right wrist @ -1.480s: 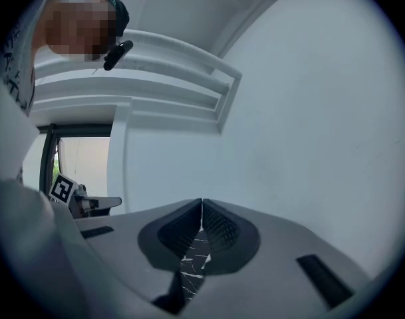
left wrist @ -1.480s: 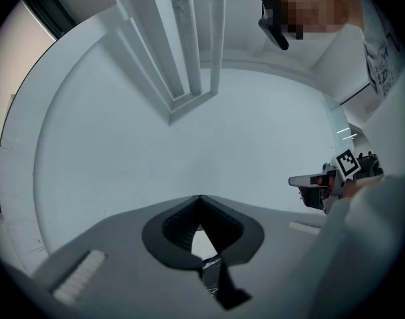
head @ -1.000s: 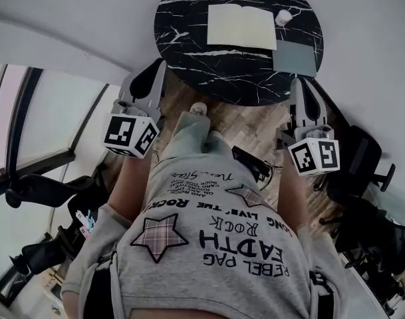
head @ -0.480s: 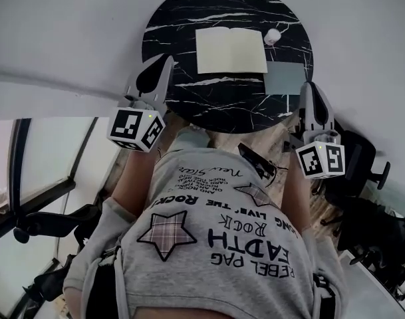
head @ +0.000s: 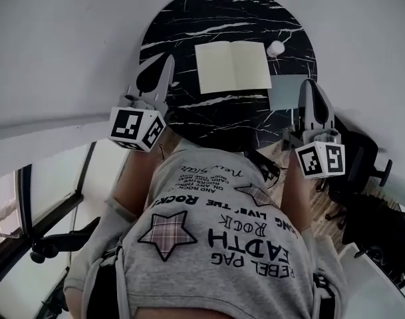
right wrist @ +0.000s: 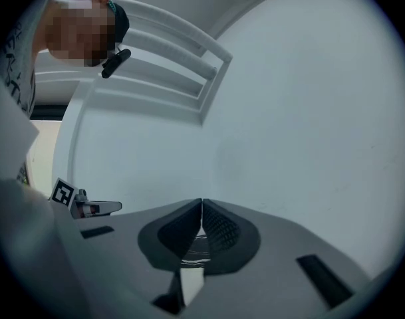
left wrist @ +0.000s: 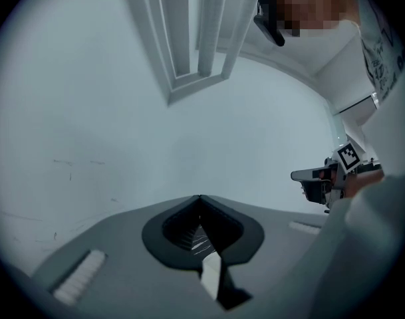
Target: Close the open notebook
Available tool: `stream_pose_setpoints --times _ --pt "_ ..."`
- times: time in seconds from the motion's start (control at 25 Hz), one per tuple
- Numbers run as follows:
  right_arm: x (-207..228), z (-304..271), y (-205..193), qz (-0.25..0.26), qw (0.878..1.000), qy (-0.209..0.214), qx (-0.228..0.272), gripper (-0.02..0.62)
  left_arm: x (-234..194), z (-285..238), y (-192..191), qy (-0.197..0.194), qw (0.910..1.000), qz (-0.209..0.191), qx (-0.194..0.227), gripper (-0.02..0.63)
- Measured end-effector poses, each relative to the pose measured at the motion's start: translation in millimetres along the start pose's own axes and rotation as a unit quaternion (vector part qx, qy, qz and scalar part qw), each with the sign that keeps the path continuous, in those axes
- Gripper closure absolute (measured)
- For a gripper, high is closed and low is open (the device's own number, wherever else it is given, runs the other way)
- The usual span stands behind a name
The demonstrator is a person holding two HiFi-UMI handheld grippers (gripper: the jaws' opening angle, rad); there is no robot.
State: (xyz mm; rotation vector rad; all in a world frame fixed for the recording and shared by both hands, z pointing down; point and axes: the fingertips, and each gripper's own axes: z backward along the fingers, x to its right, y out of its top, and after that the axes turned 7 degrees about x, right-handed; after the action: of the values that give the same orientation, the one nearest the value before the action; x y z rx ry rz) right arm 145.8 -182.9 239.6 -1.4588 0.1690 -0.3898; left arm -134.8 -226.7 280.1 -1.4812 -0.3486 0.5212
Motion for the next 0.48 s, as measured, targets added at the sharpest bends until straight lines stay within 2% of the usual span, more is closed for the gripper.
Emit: stream_pose_setpoints --times 0.24,0.48 --pt "13 -13 -11 -0.005 1.0 -0.002 -0.02 0.582 -5 -17 -2 -0.005 0.9999 -0.002 -0.013 0.597" --pt "30 -8 -22 -0.012 0.999 0.022 -0.044 0.583 8 -11 0 0.028 0.9995 0.003 -0.01 0.597"
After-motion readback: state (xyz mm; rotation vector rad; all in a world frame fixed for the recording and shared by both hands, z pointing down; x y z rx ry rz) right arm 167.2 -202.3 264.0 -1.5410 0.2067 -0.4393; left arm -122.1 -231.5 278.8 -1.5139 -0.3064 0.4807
